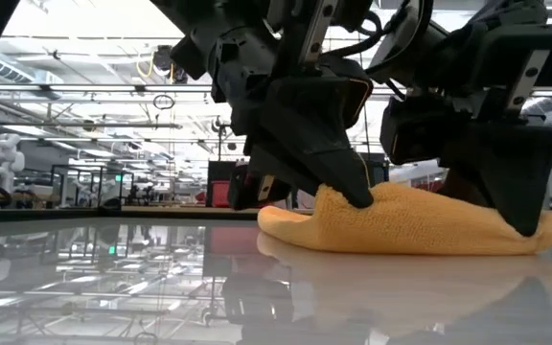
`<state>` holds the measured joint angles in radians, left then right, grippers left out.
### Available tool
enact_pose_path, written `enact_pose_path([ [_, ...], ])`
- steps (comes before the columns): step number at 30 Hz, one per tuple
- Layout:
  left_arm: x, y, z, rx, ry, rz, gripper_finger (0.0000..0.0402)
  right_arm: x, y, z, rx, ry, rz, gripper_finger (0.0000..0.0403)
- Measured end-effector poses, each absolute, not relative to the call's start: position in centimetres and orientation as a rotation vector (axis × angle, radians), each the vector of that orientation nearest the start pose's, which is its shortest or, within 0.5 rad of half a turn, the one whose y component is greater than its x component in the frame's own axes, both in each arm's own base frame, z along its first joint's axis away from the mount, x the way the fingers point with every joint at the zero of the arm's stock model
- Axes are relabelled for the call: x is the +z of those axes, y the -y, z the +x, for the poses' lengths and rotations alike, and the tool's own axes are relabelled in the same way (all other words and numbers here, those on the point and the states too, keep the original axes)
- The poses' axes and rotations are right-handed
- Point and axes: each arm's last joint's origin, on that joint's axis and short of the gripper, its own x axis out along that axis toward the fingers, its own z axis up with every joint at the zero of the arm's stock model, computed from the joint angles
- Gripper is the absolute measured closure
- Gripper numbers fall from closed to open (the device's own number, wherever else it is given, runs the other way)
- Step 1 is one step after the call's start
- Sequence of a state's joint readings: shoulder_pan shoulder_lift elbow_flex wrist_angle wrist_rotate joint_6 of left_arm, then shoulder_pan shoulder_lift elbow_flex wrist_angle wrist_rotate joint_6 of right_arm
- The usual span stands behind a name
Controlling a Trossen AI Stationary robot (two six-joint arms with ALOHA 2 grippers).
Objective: Roll towel
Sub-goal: Roll the orange microfiber cloth
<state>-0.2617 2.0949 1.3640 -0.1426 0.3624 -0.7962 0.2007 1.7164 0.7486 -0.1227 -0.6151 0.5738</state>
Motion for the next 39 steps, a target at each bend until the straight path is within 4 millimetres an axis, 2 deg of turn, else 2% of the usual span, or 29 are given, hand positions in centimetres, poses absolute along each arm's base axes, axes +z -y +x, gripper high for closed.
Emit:
enact_pose_path([
  [5, 14.0, 12.2, 41.8, -0.214, -1.075, -0.753, 0.0371, 11.6, -7.1, 28.1, 0.403, -1.278, 0.742, 0.0395],
  [11, 14.1, 12.6, 41.5, -0.294, -1.130, -0.804, 0.0303, 11.5, -6.7, 28.0, 0.412, -1.291, 0.773, 0.0395],
  [17, 16.3, 12.7, 41.0, -0.367, -1.082, -0.712, 0.0246, 11.6, -6.3, 28.1, 0.422, -1.285, 0.794, 0.0395],
  [23, 18.7, 14.5, 39.5, -0.346, -0.969, -0.416, 0.0240, 11.6, -5.7, 28.3, 0.422, -1.280, 0.822, 0.0394],
  [28, 18.9, 15.6, 39.0, -0.211, -0.885, -0.181, 0.0240, 11.7, -5.1, 28.4, 0.412, -1.269, 0.838, 0.0394],
  [31, 19.0, 15.9, 39.1, -0.189, -0.850, -0.136, 0.0240, 11.7, -4.8, 28.5, 0.420, -1.264, 0.857, 0.0394],
  [36, 17.8, 16.8, 39.3, -0.159, -0.840, -0.147, 0.0239, 11.7, -4.3, 28.6, 0.407, -1.257, 0.874, 0.0394],
  [39, 16.8, 17.3, 39.4, -0.081, -0.839, -0.184, 0.0239, 11.7, -4.1, 28.6, 0.399, -1.254, 0.880, 0.0394],
])
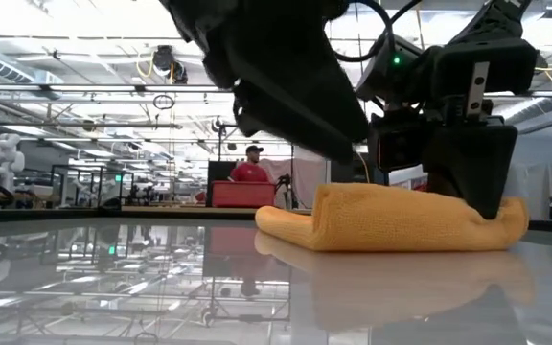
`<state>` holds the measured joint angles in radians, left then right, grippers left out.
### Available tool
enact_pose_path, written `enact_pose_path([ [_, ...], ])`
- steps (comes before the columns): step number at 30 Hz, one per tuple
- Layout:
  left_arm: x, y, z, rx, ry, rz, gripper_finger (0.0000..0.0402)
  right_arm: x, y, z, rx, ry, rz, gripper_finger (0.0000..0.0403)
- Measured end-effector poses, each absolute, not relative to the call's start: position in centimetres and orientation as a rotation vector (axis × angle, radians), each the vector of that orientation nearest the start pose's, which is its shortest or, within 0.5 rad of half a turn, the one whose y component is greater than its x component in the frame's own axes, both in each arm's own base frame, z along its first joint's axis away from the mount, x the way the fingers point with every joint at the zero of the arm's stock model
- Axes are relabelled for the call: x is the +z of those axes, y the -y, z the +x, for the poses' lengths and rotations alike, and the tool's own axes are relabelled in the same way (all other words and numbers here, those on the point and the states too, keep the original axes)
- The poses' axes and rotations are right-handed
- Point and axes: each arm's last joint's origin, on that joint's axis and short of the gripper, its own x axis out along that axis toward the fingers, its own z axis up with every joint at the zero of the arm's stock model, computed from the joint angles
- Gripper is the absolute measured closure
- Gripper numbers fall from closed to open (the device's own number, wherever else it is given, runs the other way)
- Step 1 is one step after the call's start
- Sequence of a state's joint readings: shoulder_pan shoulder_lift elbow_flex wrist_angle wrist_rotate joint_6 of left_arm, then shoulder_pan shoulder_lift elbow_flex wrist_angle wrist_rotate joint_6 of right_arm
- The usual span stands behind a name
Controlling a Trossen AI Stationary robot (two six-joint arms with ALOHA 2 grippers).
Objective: Roll towel
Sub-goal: Roll the orange microfiber cloth
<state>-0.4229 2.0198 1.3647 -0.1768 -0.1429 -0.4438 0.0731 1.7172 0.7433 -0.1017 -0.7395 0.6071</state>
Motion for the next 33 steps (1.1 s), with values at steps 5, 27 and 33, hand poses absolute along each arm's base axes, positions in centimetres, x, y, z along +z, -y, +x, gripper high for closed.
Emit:
enact_pose_path([
  [5, 14.9, 17.9, 39.3, 0.054, -0.857, -0.223, 0.0239, 11.7, -3.9, 28.6, 0.391, -1.253, 0.889, 0.0394],
  [27, 13.9, 19.0, 38.2, 0.076, -0.916, -0.137, 0.0218, 11.8, -2.7, 28.8, 0.368, -1.227, 0.900, 0.0394],
  [33, 14.6, 19.0, 37.5, 0.146, -0.908, -0.075, 0.0155, 11.8, -2.3, 28.8, 0.370, -1.218, 0.903, 0.0394],
])
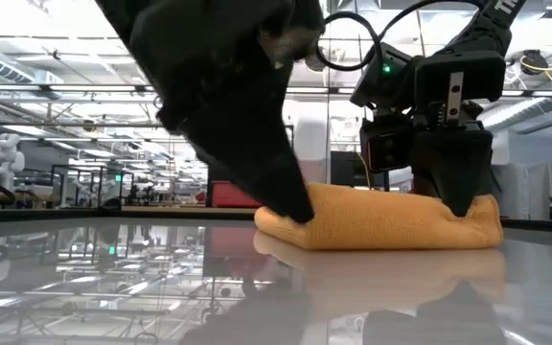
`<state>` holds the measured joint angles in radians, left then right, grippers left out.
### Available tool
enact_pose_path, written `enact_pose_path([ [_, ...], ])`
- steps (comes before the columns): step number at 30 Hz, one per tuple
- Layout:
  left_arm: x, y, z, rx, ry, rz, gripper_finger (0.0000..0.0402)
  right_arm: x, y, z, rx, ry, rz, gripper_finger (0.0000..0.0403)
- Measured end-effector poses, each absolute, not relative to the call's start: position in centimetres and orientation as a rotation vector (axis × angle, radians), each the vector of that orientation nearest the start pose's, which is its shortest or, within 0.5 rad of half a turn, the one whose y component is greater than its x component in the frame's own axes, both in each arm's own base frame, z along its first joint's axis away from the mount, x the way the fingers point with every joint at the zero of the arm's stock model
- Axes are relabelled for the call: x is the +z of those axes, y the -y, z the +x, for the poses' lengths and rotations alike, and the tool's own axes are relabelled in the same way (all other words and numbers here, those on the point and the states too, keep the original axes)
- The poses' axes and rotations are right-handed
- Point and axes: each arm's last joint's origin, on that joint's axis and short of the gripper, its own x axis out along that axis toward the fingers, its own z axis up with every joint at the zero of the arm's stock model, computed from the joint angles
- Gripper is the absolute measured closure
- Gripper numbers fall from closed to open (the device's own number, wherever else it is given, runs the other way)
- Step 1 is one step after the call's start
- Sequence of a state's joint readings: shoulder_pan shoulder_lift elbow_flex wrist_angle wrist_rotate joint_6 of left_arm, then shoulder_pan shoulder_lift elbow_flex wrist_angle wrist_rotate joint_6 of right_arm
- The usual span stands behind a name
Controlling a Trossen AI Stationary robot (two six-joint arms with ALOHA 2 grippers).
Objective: Roll towel
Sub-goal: Roll the orange microfiber cloth
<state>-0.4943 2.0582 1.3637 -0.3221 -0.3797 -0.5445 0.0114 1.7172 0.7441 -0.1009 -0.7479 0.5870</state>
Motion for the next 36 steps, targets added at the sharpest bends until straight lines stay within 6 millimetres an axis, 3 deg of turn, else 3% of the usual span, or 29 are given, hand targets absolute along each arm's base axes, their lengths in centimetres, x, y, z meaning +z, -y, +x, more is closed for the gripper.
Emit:
enact_pose_path([
  [10, 16.0, 20.4, 37.5, 0.044, -0.791, 0.109, 0.0146, 11.8, -1.4, 28.9, 0.361, -1.205, 0.922, 0.0394],
  [17, 16.0, 19.2, 38.1, 0.047, -0.790, 0.184, 0.0146, 11.8, -1.2, 28.9, 0.361, -1.200, 0.923, 0.0394],
  [23, 14.4, 18.0, 39.0, -0.022, -0.857, 0.139, 0.0146, 11.8, -1.2, 28.9, 0.366, -1.198, 0.915, 0.0394],
  [36, 12.2, 18.2, 39.4, -0.033, -0.892, 0.137, 0.0147, 11.8, -1.2, 28.9, 0.361, -1.197, 0.913, 0.0394],
])
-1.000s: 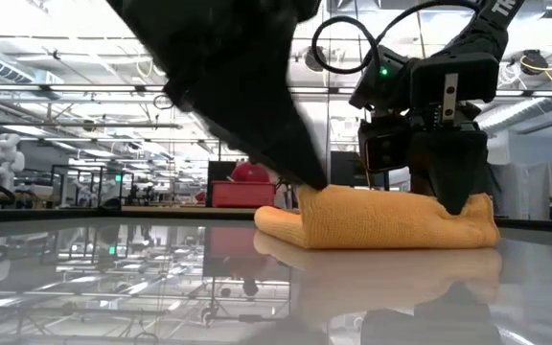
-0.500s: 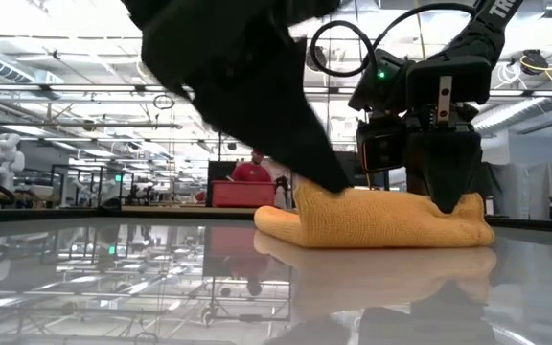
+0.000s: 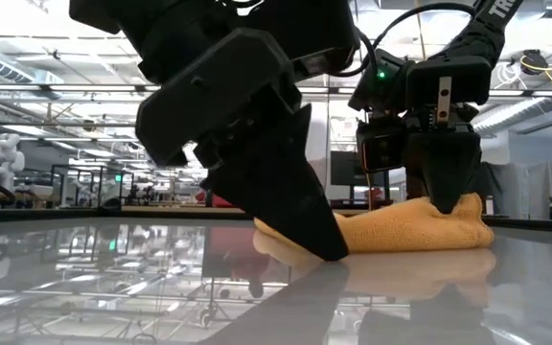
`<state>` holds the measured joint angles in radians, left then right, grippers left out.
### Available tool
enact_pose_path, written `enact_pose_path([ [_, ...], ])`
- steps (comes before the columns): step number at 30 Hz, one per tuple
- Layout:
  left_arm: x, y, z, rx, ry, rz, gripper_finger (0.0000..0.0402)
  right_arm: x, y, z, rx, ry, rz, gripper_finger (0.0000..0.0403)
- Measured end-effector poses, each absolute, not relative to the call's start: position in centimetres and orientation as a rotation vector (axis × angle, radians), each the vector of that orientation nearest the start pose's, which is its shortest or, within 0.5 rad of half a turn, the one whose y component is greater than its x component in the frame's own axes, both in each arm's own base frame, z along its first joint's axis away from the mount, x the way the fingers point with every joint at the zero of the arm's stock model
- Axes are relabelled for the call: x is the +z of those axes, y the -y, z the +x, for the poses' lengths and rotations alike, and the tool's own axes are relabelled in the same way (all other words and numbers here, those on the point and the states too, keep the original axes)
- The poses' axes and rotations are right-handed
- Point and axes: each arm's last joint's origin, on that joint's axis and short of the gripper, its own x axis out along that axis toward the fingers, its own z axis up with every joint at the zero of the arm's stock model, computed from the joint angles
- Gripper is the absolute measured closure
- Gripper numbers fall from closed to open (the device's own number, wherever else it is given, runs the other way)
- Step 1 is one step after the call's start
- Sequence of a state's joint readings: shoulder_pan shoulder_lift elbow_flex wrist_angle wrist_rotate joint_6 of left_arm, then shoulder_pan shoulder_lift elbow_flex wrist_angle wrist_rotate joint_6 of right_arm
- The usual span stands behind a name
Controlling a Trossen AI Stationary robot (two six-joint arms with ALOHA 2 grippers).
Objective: Roll towel
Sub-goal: Roll the orange microfiber cloth
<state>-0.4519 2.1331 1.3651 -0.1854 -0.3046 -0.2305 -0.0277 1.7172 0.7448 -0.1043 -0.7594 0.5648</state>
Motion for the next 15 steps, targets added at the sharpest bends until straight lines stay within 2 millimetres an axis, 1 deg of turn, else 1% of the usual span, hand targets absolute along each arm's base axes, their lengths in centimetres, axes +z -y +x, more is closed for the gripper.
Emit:
enact_pose_path([
  [4, 12.1, 17.9, 39.5, -0.021, -0.897, 0.109, 0.0149, 11.8, -1.2, 28.9, 0.363, -1.196, 0.910, 0.0394],
  [7, 12.1, 17.6, 39.7, -0.025, -0.901, 0.099, 0.0171, 11.9, -1.3, 28.8, 0.385, -1.187, 0.883, 0.0384],
  [10, 12.1, 17.3, 39.9, -0.043, -0.910, 0.077, 0.0215, 12.4, -1.3, 28.7, 0.418, -1.160, 0.841, 0.0353],
  [15, 12.0, 16.8, 40.0, -0.031, -0.919, 0.057, 0.0307, 14.3, -1.2, 28.0, 0.410, -1.118, 0.726, 0.0275],
])
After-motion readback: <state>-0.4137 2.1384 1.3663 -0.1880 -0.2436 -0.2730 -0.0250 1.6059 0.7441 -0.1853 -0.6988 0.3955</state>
